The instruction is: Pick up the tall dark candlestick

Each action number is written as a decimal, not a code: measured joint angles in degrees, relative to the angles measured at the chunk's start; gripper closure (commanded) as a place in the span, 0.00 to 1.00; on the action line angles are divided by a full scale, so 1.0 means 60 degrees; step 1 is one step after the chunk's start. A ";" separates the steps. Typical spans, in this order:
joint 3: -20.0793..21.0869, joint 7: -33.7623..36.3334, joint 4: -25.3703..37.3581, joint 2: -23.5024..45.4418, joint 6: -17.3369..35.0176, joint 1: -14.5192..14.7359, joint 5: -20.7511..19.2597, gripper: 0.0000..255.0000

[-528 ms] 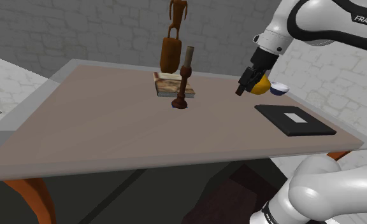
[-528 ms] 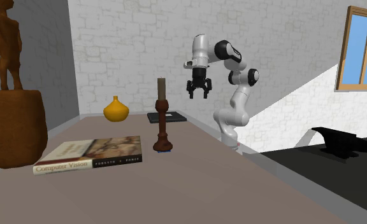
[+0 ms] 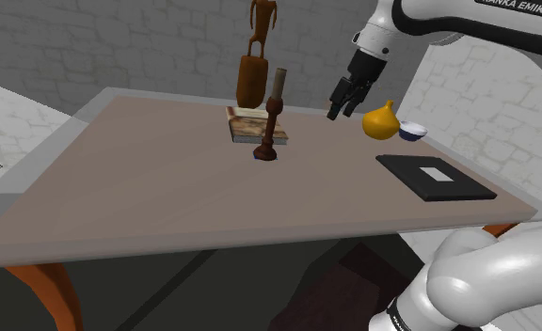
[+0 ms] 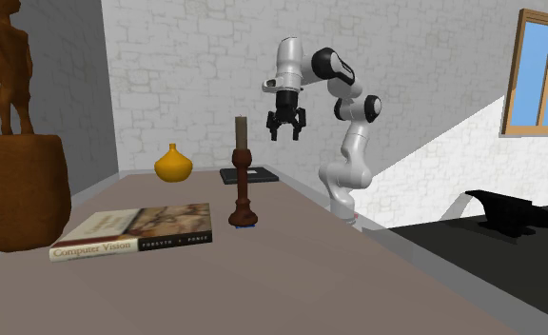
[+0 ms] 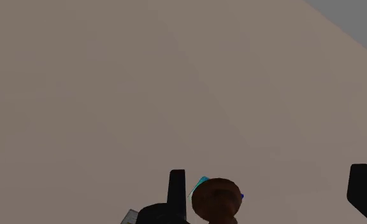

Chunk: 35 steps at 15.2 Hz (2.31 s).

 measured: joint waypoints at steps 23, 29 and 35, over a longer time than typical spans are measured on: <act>0.0368 0.0341 0.7638 0.6376 -0.0754 0.0330 -0.0083 0.00; 0.0363 0.0325 0.7270 0.6249 -0.0506 0.0324 -0.0083 1.00; 0.0361 0.0324 0.7275 0.6255 -0.0504 0.0322 -0.0086 1.00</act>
